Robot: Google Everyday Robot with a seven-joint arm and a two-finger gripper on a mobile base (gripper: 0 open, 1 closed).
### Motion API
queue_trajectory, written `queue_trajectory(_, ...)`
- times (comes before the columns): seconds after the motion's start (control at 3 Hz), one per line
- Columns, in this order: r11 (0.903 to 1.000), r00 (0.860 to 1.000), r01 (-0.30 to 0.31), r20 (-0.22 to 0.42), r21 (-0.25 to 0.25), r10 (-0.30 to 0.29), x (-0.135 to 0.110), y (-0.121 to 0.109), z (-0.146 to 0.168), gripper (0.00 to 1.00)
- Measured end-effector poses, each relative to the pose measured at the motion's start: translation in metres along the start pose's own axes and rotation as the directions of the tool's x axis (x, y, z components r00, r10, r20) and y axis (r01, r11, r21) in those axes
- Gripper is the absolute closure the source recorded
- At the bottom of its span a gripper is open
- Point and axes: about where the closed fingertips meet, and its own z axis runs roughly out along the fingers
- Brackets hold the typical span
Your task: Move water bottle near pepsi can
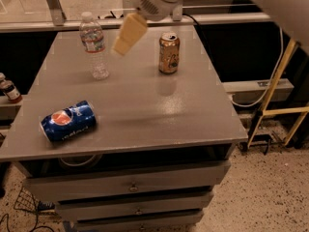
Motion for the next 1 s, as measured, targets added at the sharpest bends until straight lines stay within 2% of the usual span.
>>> queue_trajectory(0.33, 0.9993, 0.999, -0.032, 0.02, -0.016, 0.033, -0.029, 0.016, 0.048, 0.0)
queue_trajectory(0.67, 0.9971, 0.996, -0.068, 0.053, -0.034, 0.07, -0.05, 0.021, 0.082, 0.0)
queue_trajectory(1.0, 0.9918, 0.988, -0.122, 0.088, -0.037, 0.125, -0.058, 0.012, 0.107, 0.0)
